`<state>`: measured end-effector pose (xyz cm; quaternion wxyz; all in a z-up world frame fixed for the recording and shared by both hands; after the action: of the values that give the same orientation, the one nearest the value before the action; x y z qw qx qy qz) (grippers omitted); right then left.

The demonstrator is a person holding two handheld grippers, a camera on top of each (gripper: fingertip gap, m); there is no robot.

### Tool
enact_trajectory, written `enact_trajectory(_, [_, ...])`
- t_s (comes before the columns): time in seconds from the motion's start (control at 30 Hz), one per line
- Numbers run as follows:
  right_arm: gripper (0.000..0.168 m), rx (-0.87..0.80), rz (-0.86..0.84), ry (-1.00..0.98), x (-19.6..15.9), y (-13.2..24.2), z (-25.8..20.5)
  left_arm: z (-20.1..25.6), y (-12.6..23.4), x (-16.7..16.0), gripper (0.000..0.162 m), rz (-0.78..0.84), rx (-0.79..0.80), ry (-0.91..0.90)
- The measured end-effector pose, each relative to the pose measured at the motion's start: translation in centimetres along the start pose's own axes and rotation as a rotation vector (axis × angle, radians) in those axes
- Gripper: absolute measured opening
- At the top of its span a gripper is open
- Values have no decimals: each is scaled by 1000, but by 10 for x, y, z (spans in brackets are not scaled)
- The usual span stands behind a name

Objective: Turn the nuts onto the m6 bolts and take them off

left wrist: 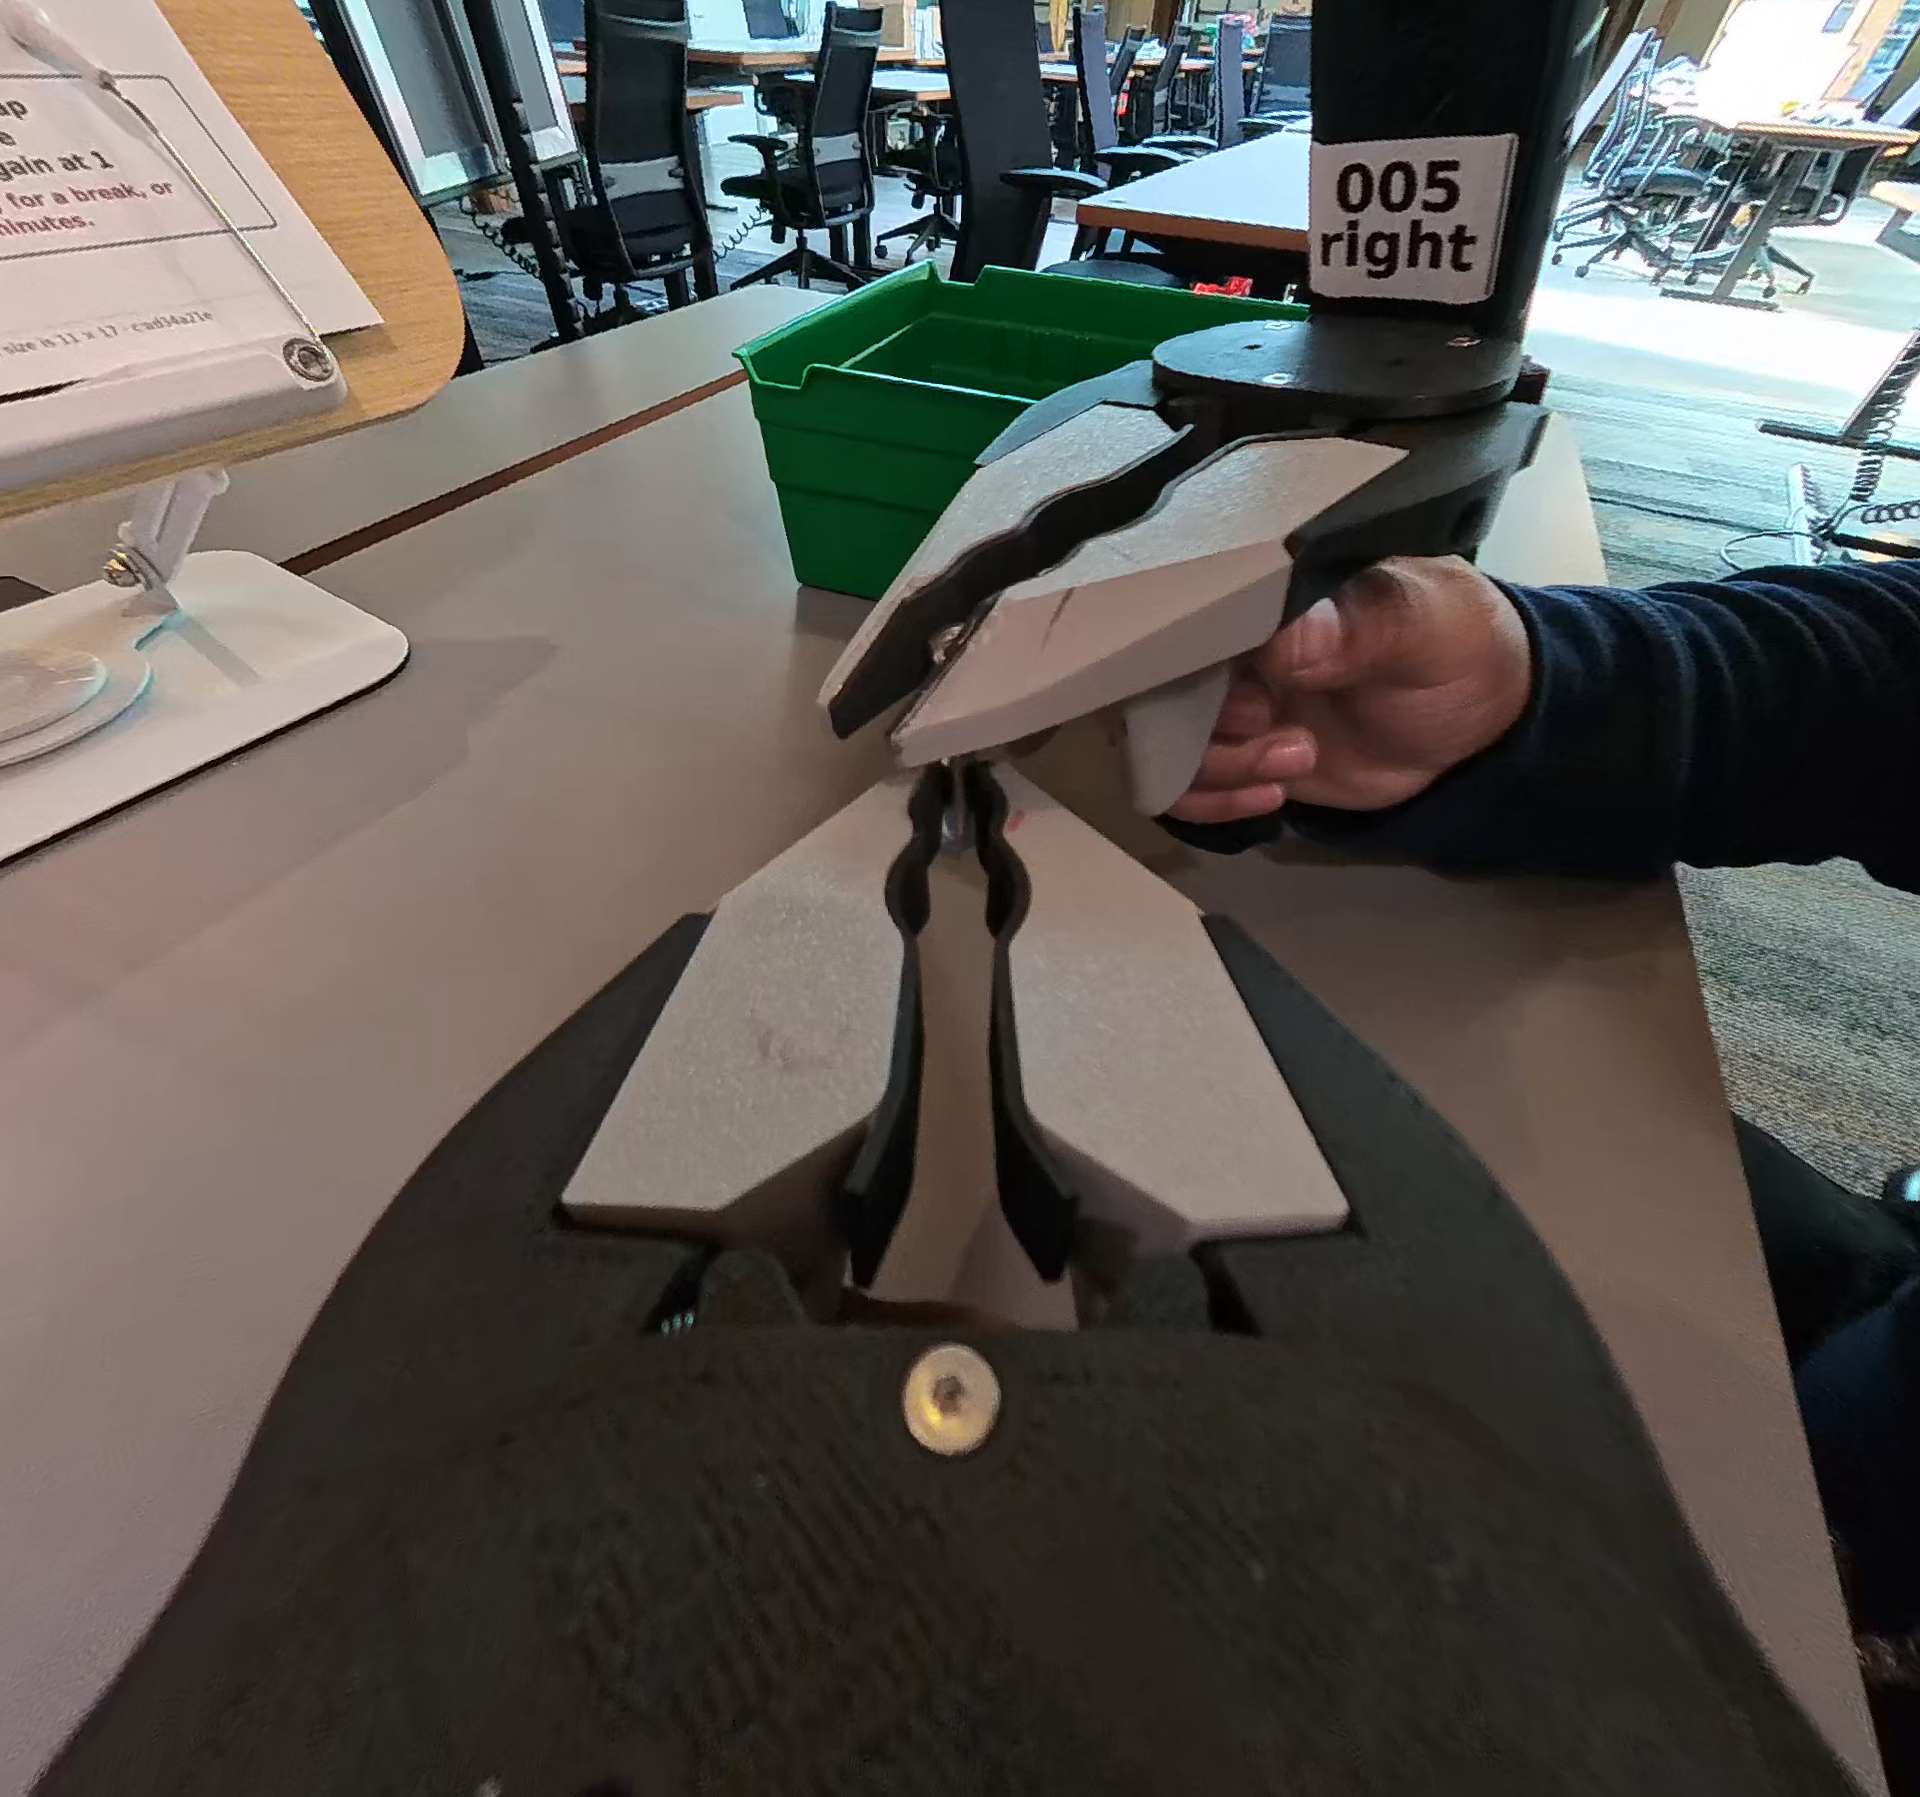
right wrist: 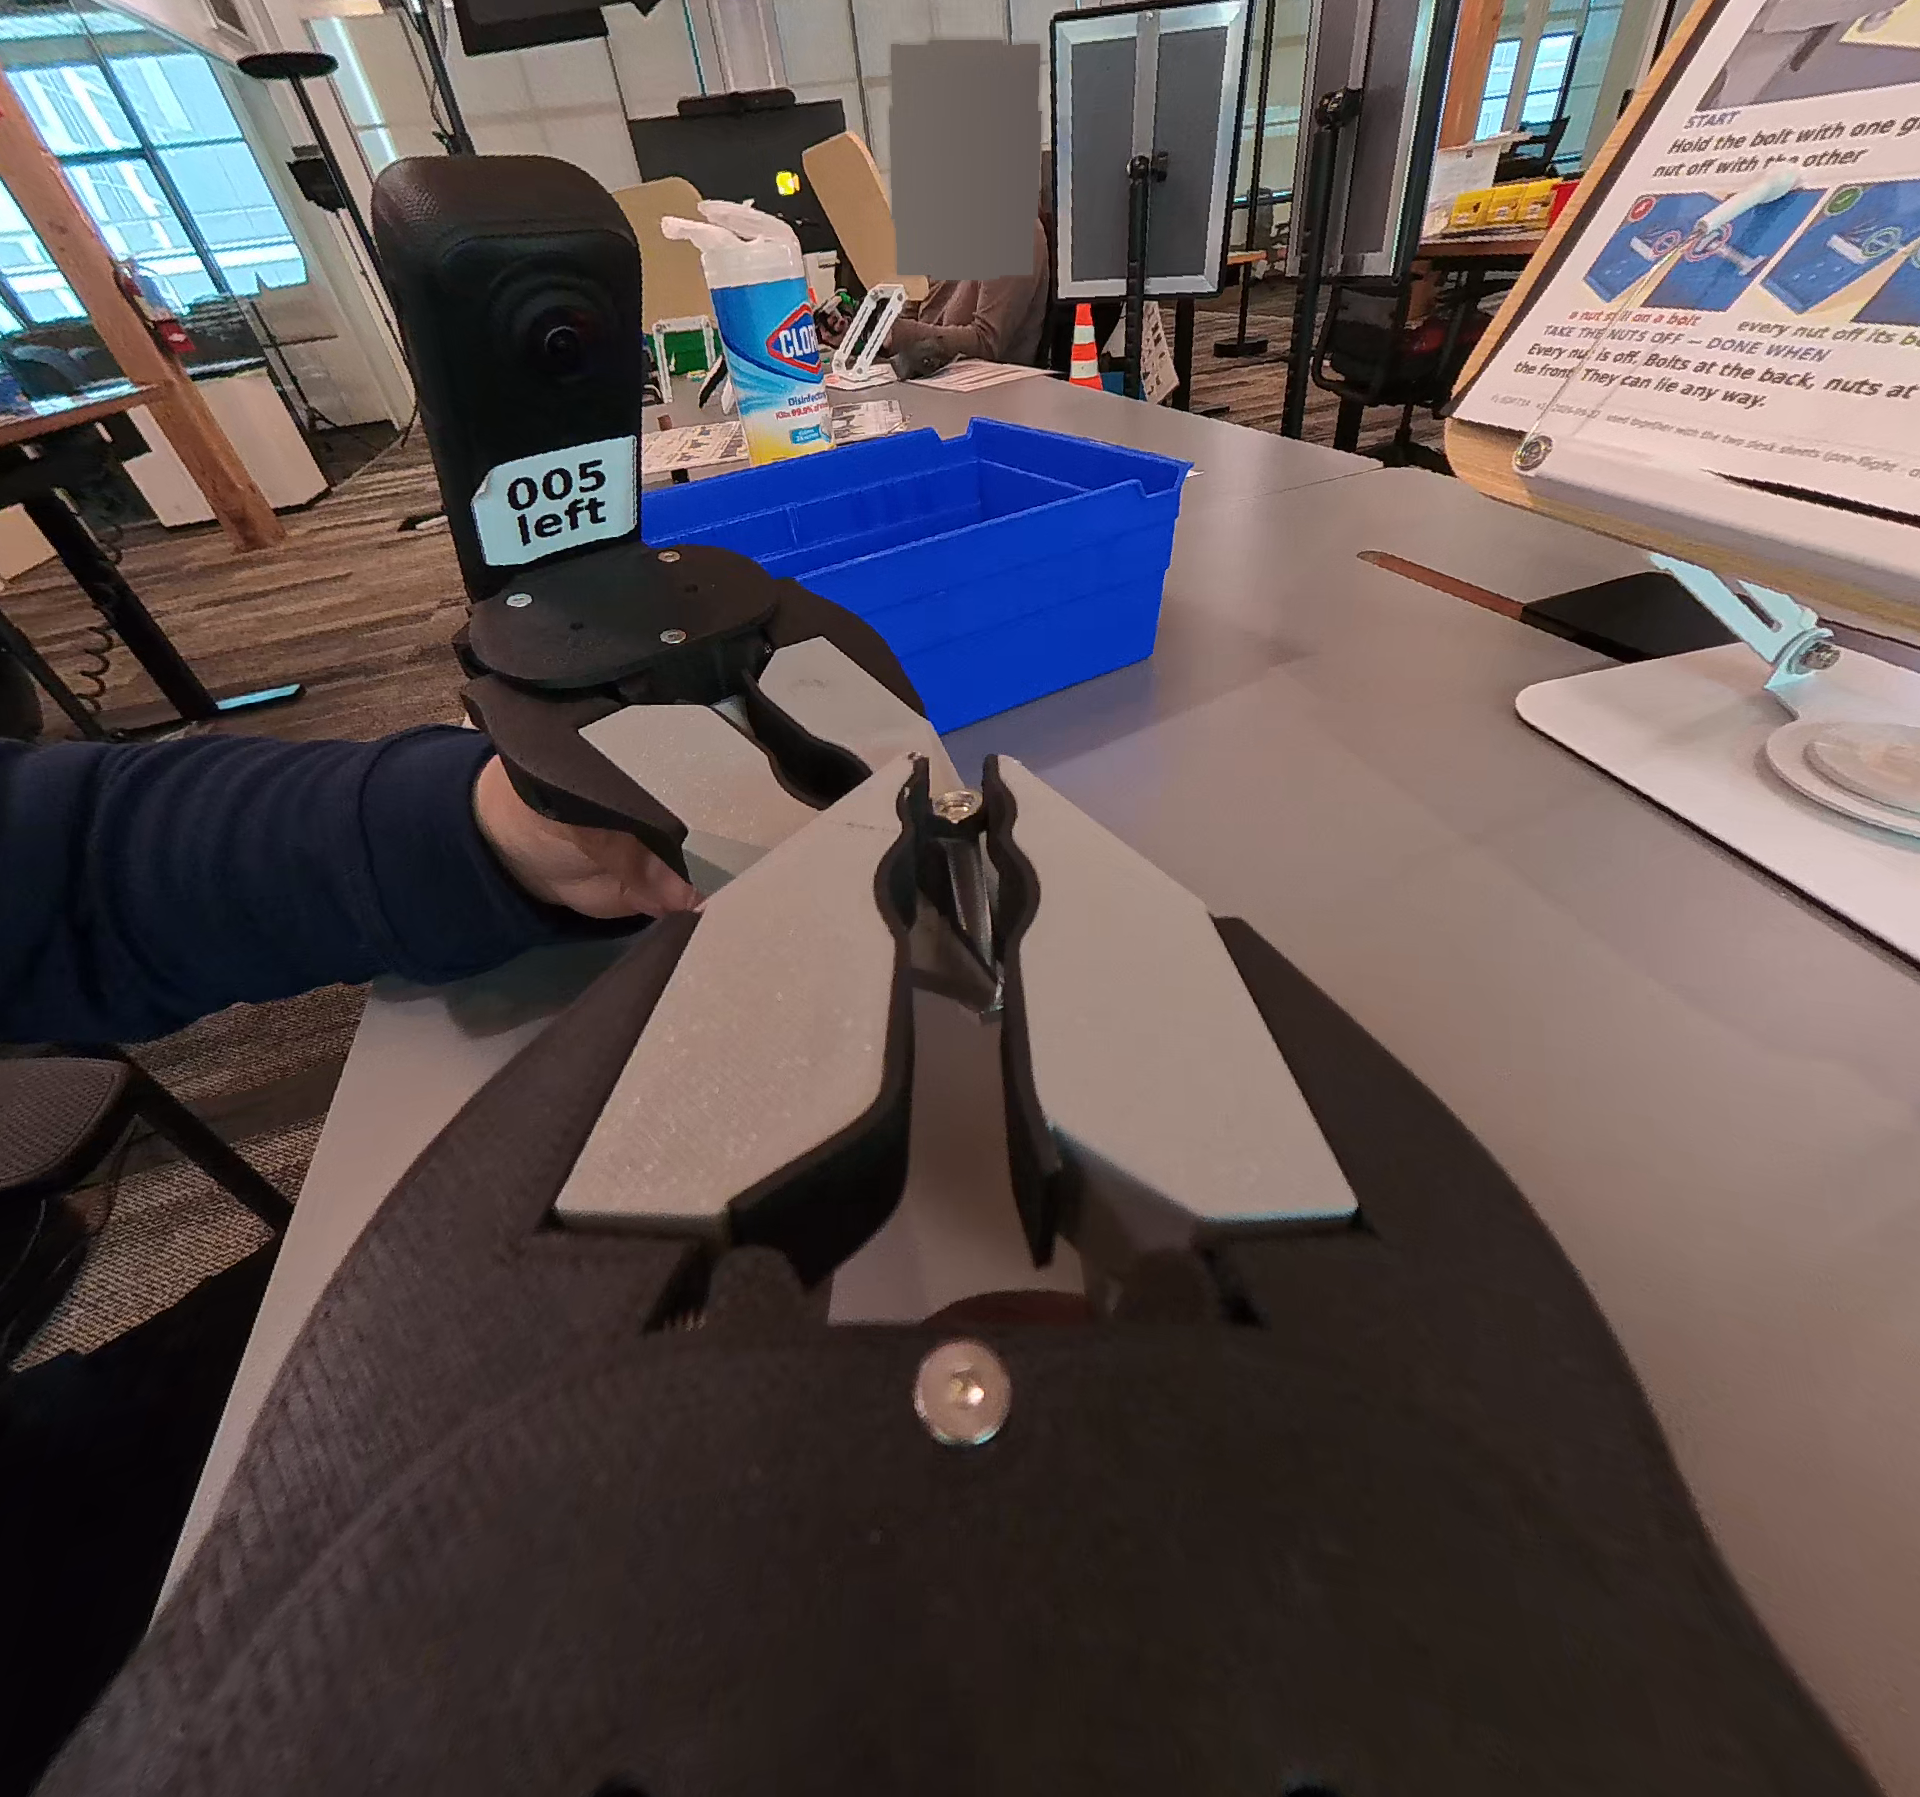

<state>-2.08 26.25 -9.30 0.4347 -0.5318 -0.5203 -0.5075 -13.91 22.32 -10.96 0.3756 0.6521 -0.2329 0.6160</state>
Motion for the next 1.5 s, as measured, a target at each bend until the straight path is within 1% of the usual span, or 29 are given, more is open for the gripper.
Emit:
enact_trajectory(0.13, [7,-2,3,1,0,1,1,0,0,0,2,3,3,-5])
enact_trajectory(0.17, [9,-3,6,0,1,1,1,0,1,0,2,6,4,-4])
enact_trajectory(0.23, [22,-13,9,-6,1,2,2,-2,2,1,2,12,15,-3])
enact_trajectory(0.27, [24,-16,12,-6,2,3,3,-3,2,1,2,14,21,-2])
enact_trajectory(0.33, [25,-23,20,-6,3,5,4,-7,4,1,2,24,48,6])
enact_trajectory(0.5, [21,-24,34,-5,4,7,4,-14,8,2,2,24,84,31])
enact_trajectory(0.67, [19,-27,17,27,3,4,0,-8,4,0,2,-3,61,-1])
enact_trajectory(0.8, [12,-30,-10,52,0,1,-1,-2,1,-1,2,-15,36,-27])
enact_trajectory(0.97, [7,-33,-11,54,0,0,-1,1,0,0,2,-15,23,-29])
enact_trajectory(1.07, [8,-56,-2,71,2,1,-1,0,0,-2,2,-22,19,-20])
enact_trajectory(1.23, [8,-79,75,89,11,10,0,-5,-2,-6,2,-48,33,5])
enact_trajectory(1.37, [8,-61,81,74,15,13,-1,-7,-2,-6,2,-38,48,2])
enact_trajectory(1.5, [8,-79,95,147,24,18,-8,-12,0,-5,2,-21,71,5])
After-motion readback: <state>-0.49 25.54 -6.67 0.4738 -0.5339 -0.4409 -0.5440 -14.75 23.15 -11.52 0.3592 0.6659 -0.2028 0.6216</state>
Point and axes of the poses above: each gripper's, where its closed fingertips meet, y back along the fingers, x out of its top, z = x × y across the jaws, the point moved 9 cm from there along y, back along the fingers
